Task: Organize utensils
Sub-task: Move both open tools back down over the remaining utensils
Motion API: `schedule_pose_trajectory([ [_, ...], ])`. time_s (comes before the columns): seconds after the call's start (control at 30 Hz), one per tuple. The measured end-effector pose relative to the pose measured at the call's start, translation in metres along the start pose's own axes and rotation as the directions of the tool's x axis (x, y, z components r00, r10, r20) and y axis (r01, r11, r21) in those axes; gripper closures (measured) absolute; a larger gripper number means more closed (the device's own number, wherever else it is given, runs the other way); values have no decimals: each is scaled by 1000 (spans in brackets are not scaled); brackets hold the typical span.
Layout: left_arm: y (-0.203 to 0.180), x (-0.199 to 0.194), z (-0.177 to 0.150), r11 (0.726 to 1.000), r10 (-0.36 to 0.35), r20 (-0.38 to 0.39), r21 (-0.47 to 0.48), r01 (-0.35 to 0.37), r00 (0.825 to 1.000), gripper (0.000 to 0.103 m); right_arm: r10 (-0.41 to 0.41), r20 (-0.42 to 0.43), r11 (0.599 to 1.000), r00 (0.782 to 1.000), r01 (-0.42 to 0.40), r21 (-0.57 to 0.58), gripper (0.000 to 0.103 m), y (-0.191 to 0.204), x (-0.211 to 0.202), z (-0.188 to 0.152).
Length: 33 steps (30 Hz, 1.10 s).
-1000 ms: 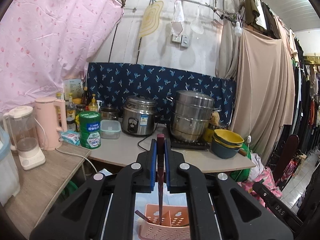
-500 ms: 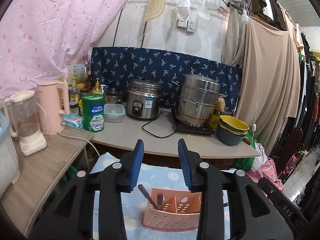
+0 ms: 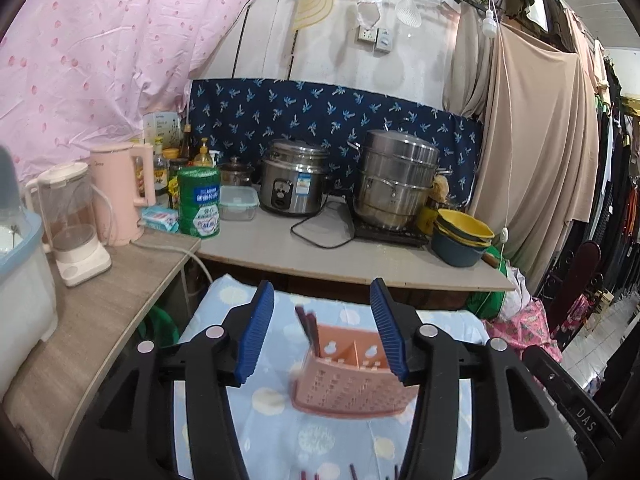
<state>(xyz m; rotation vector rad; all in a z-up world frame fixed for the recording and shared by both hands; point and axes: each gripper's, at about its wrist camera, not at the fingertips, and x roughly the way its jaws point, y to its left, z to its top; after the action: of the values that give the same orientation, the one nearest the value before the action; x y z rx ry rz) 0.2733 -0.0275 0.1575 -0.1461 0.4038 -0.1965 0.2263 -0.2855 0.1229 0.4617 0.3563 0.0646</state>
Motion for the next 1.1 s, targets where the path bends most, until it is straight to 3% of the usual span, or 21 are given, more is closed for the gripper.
schedule_pose_trajectory([
  [0.27,10,-23,-56,1000,16,-120,9,-15,993,51,-10,-83,1000,997,12,23,77,-8,-41,-47],
  [0.5,17,-41,-127,999,47,-250,35,-40,967,51,-57,-176,998,983,58,1,77,-19,-76,-100],
  [0.77,28,-58,-187,998,70,-354,26,-64,933,51,-106,-323,994,940,100,-36,77,-31,-99,-169],
  [1.1,26,-69,-229,996,85,-422,47,-72,903,51,-156,-410,985,899,111,-130,77,-24,-103,-228],
])
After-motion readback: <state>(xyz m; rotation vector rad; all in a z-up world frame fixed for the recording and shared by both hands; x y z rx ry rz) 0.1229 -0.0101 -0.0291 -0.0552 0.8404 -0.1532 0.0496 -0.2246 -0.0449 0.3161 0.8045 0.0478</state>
